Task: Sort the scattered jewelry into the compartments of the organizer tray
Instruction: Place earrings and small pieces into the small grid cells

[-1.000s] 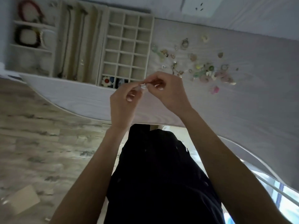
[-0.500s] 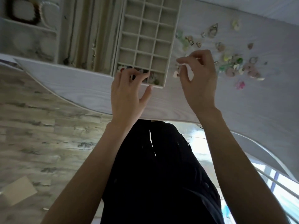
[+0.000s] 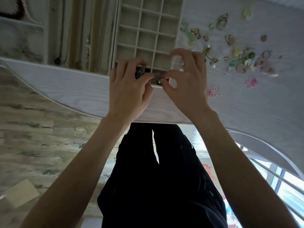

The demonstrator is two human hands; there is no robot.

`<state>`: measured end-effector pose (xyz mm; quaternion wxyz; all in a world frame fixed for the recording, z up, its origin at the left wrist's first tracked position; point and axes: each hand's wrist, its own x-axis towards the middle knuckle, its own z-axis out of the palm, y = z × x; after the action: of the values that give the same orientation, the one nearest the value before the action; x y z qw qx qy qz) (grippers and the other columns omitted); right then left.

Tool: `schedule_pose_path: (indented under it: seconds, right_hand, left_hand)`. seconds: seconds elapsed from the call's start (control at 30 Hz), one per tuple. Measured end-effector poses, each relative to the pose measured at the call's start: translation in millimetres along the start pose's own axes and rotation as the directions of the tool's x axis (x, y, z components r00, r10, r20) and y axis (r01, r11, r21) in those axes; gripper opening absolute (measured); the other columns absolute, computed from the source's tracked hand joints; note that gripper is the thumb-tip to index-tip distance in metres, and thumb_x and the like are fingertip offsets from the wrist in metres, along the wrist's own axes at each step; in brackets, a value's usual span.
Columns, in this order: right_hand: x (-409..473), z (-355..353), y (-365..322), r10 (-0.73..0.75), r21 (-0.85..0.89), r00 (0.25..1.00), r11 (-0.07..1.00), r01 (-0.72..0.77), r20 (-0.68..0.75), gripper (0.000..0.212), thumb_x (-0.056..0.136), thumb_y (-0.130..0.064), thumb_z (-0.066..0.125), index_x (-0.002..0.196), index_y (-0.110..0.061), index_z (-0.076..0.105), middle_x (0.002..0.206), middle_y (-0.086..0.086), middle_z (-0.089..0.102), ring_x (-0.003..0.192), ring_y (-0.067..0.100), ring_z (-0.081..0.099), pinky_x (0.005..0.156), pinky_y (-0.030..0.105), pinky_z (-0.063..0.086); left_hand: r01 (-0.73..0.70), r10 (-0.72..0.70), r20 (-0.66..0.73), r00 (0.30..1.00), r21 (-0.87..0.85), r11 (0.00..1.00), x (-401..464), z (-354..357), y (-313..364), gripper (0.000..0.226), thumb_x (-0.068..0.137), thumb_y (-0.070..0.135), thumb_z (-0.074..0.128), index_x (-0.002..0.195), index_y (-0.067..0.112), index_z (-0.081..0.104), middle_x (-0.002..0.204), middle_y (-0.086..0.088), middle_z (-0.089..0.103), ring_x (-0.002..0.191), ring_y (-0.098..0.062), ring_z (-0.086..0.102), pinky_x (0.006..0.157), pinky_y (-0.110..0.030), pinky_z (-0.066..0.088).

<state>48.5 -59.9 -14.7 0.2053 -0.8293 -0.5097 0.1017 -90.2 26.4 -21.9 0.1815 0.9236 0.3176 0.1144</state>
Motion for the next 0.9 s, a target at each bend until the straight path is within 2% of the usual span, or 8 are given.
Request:
schedule_pose_path:
  seconds: [0.13, 0.33, 0.5, 0.6, 0.67, 0.8, 0.9]
  right_hand:
    - [8, -4, -5, 0.028, -0.070, 0.996, 0.997, -0.022, 0.090, 0.019, 0.074, -0.039, 0.071, 0.074, -0.022, 0.077, 0.131, 0.003, 0.055, 0.118, 0.030, 0.038, 0.093, 0.044, 0.037]
    - [19, -7, -7, -0.023, -0.136, 0.988, 0.990, 0.045, 0.154, 0.021, 0.075, -0.036, 0.069, 0.068, -0.017, 0.076, 0.132, 0.003, 0.054, 0.118, 0.036, 0.043, 0.093, 0.039, 0.025]
    - [14, -7, 2, -0.027, -0.070, 0.984, 0.997, 0.040, 0.178, 0.027, 0.084, -0.033, 0.058, 0.075, -0.015, 0.076, 0.135, 0.003, 0.051, 0.120, 0.028, 0.029, 0.095, 0.042, 0.027]
    - [13, -3, 1, -0.025, -0.080, 0.983, 0.996, 0.040, 0.181, 0.037, 0.089, -0.032, 0.049, 0.075, -0.010, 0.075, 0.136, 0.004, 0.050, 0.119, 0.023, 0.025, 0.093, 0.040, 0.025]
    - [13, -4, -1, -0.015, -0.082, 0.980, 0.996, 0.031, 0.198, 0.041, 0.090, -0.030, 0.042, 0.076, -0.009, 0.074, 0.138, 0.004, 0.048, 0.122, 0.028, 0.027, 0.094, 0.038, 0.022]
    - [12, -10, -2, -0.001, -0.062, 0.960, 0.998, 0.019, 0.279, 0.026, 0.080, -0.024, 0.052, 0.086, -0.012, 0.074, 0.144, 0.002, 0.041, 0.128, 0.033, 0.029, 0.096, 0.034, 0.018]
    - [12, -10, -1, 0.002, -0.091, 0.973, 0.996, 0.020, 0.231, 0.017, 0.082, -0.025, 0.062, 0.085, -0.015, 0.075, 0.141, 0.001, 0.044, 0.127, 0.033, 0.032, 0.095, 0.035, 0.019]
  left_hand:
    - [-0.019, 0.016, 0.064, 0.998, 0.054, 0.998, -1, 1, 1, 0.027, 0.086, 0.021, 0.051, 0.103, 0.022, 0.072, 0.120, -0.006, 0.059, 0.110, -0.027, 0.044, 0.085, -0.038, 0.034]
    - [-0.023, 0.021, 0.039, 0.999, 0.041, 0.999, 1, 3, 1, 0.024, 0.086, 0.023, 0.053, 0.100, 0.019, 0.072, 0.119, -0.007, 0.060, 0.109, -0.025, 0.043, 0.085, -0.037, 0.032]
    - [0.013, -0.021, -0.060, 0.998, -0.127, 0.992, 7, 7, 1, 0.014, 0.085, 0.031, 0.063, 0.089, 0.020, 0.072, 0.109, -0.003, 0.062, 0.105, -0.019, 0.045, 0.084, -0.033, 0.034]
    - [0.055, -0.065, -0.043, 0.997, -0.200, 0.978, 12, 9, 1, 0.016, 0.081, 0.037, 0.068, 0.083, 0.022, 0.074, 0.108, 0.001, 0.063, 0.104, -0.016, 0.042, 0.084, -0.035, 0.036]
    - [0.054, -0.062, -0.035, 0.997, -0.196, 0.979, 15, 9, 0, 0.017, 0.080, 0.040, 0.068, 0.081, 0.024, 0.075, 0.109, 0.003, 0.063, 0.103, -0.014, 0.041, 0.082, -0.034, 0.034]
    - [0.009, -0.020, -0.064, 0.998, -0.171, 0.985, 17, 10, -3, 0.019, 0.084, 0.038, 0.067, 0.078, 0.022, 0.075, 0.106, 0.002, 0.065, 0.101, -0.015, 0.040, 0.080, -0.028, 0.029]
    - [0.041, -0.054, -0.067, 0.996, -0.177, 0.983, 18, 12, -3, 0.020, 0.086, 0.036, 0.065, 0.076, 0.021, 0.074, 0.106, 0.002, 0.065, 0.101, -0.015, 0.040, 0.081, -0.030, 0.030]
